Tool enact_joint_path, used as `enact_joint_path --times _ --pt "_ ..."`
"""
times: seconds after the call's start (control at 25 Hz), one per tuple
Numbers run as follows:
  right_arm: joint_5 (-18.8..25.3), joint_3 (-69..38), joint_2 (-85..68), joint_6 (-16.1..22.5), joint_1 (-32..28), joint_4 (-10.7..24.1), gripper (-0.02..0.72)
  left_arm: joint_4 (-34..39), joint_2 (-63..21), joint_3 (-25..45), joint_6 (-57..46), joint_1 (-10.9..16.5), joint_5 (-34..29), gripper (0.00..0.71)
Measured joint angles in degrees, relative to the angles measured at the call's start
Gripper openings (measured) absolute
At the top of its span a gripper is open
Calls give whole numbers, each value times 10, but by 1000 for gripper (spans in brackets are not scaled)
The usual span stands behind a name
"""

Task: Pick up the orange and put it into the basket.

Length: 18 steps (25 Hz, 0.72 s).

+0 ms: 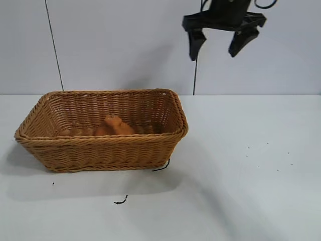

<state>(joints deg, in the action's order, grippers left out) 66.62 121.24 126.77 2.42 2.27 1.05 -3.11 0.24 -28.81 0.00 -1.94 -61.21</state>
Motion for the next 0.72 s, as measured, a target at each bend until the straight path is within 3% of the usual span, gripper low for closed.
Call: enact_joint_path --times 0.12,0.32,0.72 --pt "26 -1 0 -1 -25 1 678 0 0 0 0 0 -1 639" --pt "27 -32 -4 -5 -36 -11 678 0 0 0 0 0 -1 639" --pt "27 -288 -146 -24 -36 -32 678 0 0 0 0 0 -1 639"
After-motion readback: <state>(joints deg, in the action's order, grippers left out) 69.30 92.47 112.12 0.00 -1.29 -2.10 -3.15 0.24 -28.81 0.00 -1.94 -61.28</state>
